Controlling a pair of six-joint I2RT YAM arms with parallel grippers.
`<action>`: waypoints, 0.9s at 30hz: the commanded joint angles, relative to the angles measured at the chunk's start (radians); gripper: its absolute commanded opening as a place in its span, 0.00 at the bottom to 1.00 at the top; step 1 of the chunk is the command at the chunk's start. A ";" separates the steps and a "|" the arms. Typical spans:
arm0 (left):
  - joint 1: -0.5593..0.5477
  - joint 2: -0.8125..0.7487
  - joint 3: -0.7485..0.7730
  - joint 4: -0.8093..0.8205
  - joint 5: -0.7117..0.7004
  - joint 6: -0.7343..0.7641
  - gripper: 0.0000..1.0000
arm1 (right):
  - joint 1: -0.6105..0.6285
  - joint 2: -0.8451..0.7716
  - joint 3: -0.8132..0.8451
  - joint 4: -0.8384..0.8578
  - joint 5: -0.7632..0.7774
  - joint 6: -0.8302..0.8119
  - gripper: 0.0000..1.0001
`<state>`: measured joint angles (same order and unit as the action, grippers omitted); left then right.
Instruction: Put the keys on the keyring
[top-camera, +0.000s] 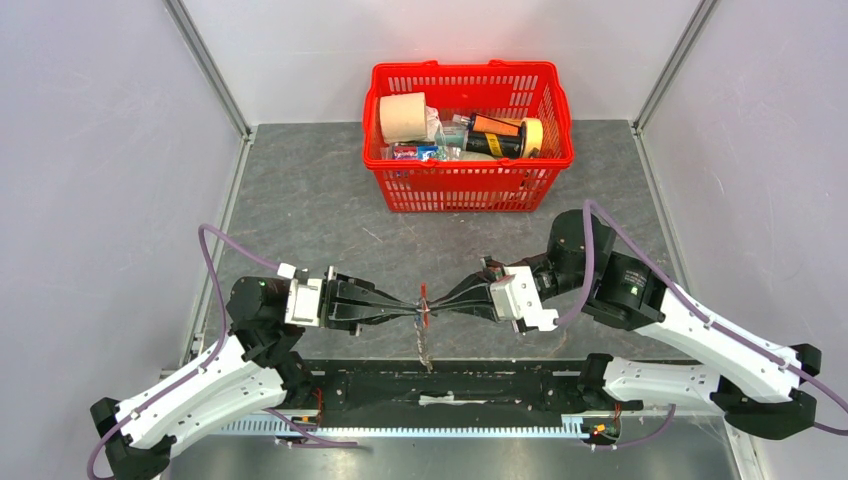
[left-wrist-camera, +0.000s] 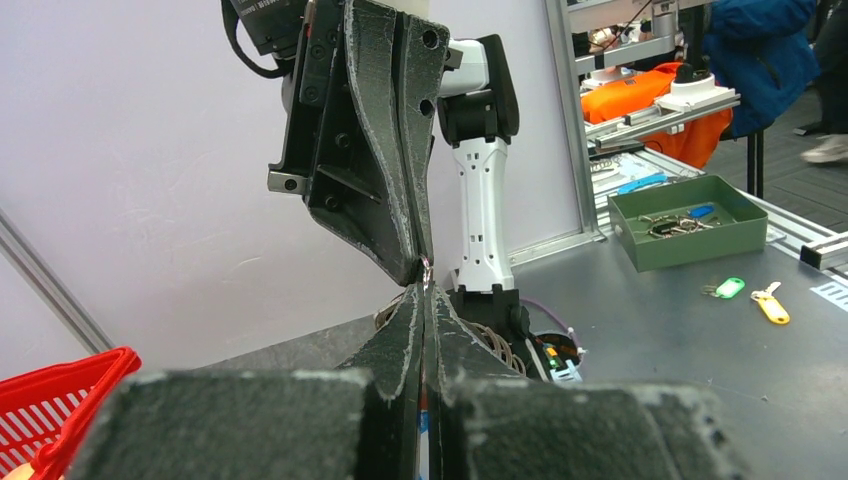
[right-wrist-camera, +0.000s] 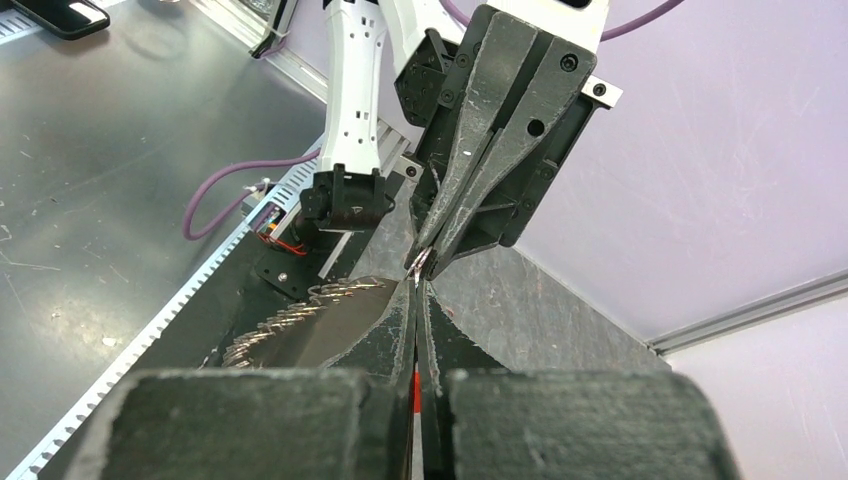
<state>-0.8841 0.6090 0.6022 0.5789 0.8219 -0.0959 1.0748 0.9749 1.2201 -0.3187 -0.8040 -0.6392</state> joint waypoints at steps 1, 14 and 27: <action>-0.003 0.007 0.007 0.045 -0.021 -0.021 0.02 | 0.017 -0.024 0.047 0.051 -0.014 0.003 0.00; -0.004 0.011 0.008 0.043 -0.023 -0.019 0.02 | 0.027 -0.025 0.045 0.070 -0.008 0.025 0.00; -0.007 0.019 0.015 0.042 0.015 -0.033 0.02 | 0.039 0.008 0.062 0.075 0.017 0.023 0.00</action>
<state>-0.8879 0.6147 0.6022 0.5823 0.8268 -0.0982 1.1007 0.9703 1.2263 -0.2794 -0.7876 -0.6193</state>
